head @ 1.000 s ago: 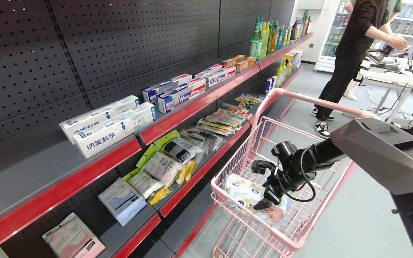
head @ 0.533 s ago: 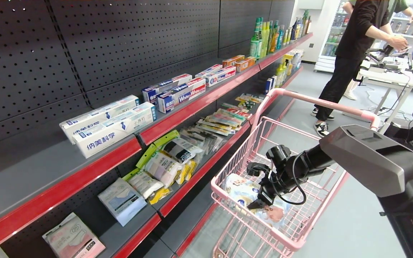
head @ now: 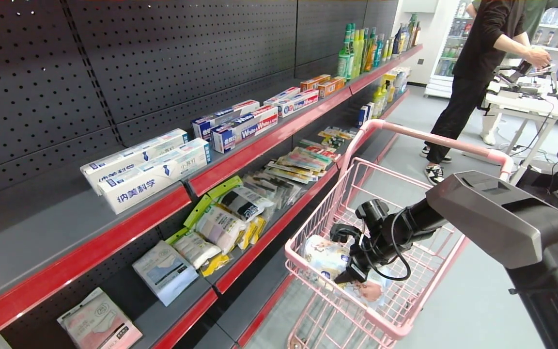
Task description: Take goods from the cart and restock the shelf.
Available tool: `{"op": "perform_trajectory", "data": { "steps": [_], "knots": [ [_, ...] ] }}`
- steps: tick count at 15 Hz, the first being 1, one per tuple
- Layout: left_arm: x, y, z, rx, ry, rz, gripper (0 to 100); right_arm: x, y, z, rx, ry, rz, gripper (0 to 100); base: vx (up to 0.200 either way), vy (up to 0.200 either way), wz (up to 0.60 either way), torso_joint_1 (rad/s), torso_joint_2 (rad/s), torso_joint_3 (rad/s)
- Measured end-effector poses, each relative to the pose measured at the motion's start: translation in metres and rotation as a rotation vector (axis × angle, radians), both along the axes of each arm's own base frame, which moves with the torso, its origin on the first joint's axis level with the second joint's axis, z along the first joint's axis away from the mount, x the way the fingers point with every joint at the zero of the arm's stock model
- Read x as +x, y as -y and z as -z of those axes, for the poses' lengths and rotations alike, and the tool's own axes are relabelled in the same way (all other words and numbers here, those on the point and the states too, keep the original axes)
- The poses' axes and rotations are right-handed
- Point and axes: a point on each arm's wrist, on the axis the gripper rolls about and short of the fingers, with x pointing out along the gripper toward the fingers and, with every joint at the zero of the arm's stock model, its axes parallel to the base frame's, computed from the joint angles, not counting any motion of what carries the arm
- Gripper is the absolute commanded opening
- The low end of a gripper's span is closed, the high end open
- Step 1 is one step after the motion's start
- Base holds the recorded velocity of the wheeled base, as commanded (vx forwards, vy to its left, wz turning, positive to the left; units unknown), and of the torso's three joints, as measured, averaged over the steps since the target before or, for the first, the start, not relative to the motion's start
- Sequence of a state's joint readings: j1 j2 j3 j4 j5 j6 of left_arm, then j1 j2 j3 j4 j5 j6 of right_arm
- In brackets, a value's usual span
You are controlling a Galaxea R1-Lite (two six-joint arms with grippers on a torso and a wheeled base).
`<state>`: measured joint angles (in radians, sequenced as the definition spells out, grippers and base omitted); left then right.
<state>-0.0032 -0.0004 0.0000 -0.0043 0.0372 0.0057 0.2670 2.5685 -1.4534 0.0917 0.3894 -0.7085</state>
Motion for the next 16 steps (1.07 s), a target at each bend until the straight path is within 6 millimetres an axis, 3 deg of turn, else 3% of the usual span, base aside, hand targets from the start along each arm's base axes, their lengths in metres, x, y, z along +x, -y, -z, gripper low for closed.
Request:
{"op": "perform_trajectory", "data": {
  "steps": [3, 5, 7, 10, 16],
  "knots": [
    [0.0, 0.0, 0.0, 0.0, 0.0, 0.0, 100, -0.003, 0.001, -0.001, 0.004, -0.03, 0.051, 0, 0.0, 0.0, 0.0, 0.0, 0.0, 0.0],
    [0.0, 0.0, 0.0, 0.0, 0.0, 0.0, 100, -0.007, 0.0, -0.012, 0.025, -0.07, 0.137, 0, 0.0, 0.0, 0.0, 0.0, 0.0, 0.0],
    [0.0, 0.0, 0.0, 0.0, 0.0, 0.0, 100, -0.011, -0.002, -0.038, 0.052, -0.049, 0.177, 0, 0.0, 0.0, 0.0, 0.0, 0.0, 0.0],
    [0.0, 0.0, 0.0, 0.0, 0.0, 0.0, 100, -0.023, 0.011, -0.08, 0.049, 0.016, 0.232, 0, 0.0, 0.0, 0.0, 0.0, 0.0, 0.0],
    [0.0, 0.0, 0.0, 0.0, 0.001, 0.0, 100, -0.089, 0.061, -0.171, 0.072, 0.129, 0.467, 0, 0.0, 0.0, 0.0, 0.0, 0.0, 0.0]
  ]
}}
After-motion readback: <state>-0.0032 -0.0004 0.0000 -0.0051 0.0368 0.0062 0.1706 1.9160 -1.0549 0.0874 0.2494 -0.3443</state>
